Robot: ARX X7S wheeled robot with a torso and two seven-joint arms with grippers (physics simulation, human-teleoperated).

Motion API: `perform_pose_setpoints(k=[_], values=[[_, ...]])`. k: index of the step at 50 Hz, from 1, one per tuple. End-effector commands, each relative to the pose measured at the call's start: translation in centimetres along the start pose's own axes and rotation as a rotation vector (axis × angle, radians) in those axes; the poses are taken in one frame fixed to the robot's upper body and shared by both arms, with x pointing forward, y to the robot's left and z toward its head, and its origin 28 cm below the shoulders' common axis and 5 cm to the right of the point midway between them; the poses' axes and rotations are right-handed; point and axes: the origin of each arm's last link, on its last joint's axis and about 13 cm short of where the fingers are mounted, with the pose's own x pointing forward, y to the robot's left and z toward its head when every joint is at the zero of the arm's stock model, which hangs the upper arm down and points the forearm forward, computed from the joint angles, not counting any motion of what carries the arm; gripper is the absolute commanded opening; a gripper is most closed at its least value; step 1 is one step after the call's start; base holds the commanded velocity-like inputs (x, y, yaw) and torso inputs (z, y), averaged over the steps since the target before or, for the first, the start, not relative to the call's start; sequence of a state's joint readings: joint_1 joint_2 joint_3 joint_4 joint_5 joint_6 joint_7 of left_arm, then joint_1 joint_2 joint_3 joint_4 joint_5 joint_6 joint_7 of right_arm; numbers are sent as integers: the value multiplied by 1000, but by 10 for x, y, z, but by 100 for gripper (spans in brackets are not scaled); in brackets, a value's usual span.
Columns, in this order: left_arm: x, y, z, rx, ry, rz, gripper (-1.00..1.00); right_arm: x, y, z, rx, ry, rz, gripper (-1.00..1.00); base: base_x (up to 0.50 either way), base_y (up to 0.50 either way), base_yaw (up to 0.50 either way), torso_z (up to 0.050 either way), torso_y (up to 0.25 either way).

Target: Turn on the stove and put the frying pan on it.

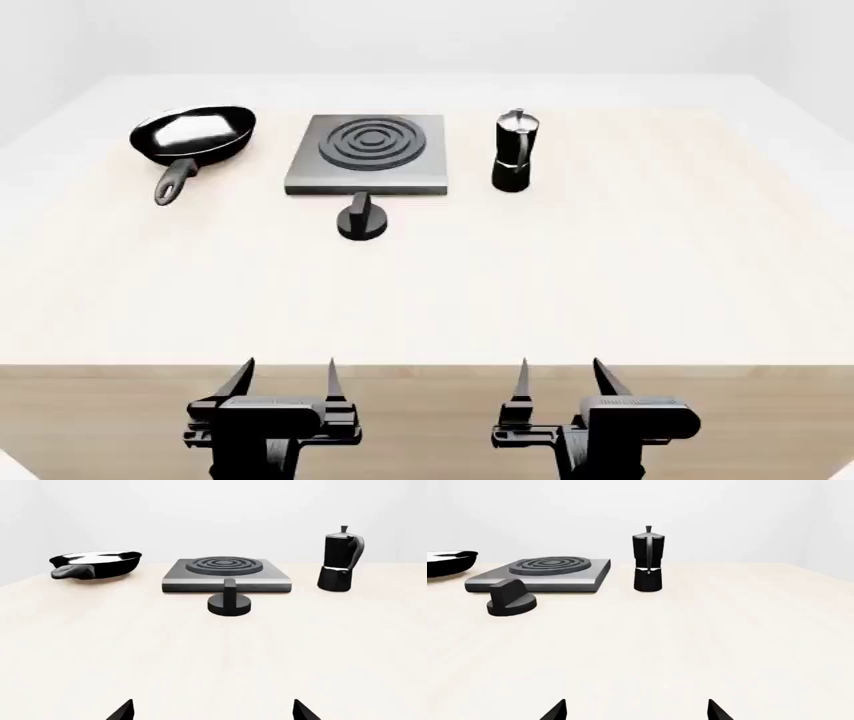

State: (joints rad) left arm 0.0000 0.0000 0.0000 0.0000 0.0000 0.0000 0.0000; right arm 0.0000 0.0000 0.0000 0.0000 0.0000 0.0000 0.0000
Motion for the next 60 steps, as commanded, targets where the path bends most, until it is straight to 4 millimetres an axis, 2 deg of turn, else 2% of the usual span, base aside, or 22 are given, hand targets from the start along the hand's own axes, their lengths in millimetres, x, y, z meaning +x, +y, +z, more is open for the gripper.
perform_pose_setpoints(k=[1,14,17,20,29,53,60], values=[[0,0,0,7,-2,-4,100,2,2,-2,-42,44,3,100,0,0,0,0,0],[1,1,1,-29,-20,-11,100,3,0,-1,-16,38,-16,100,0,0,0,0,0],[1,1,0,34,15,-3,100,3,0,-1,-16,37,-16,100,0,0,0,0,0],[0,1,1,1,-39,0,100,2,1,-1,-19,30,-18,100,0,0,0,0,0],[1,2,1,-15,-4,2,100,3,2,-1,-45,36,-18,100,0,18,0,0,0],[0,1,0,-10,-2,0,100,2,1,0,-46,29,-21,100,0,493,0,0,0],[1,1,0,-12,-2,-1,100,3,1,-1,-34,35,-29,100,0,0,0,0,0]])
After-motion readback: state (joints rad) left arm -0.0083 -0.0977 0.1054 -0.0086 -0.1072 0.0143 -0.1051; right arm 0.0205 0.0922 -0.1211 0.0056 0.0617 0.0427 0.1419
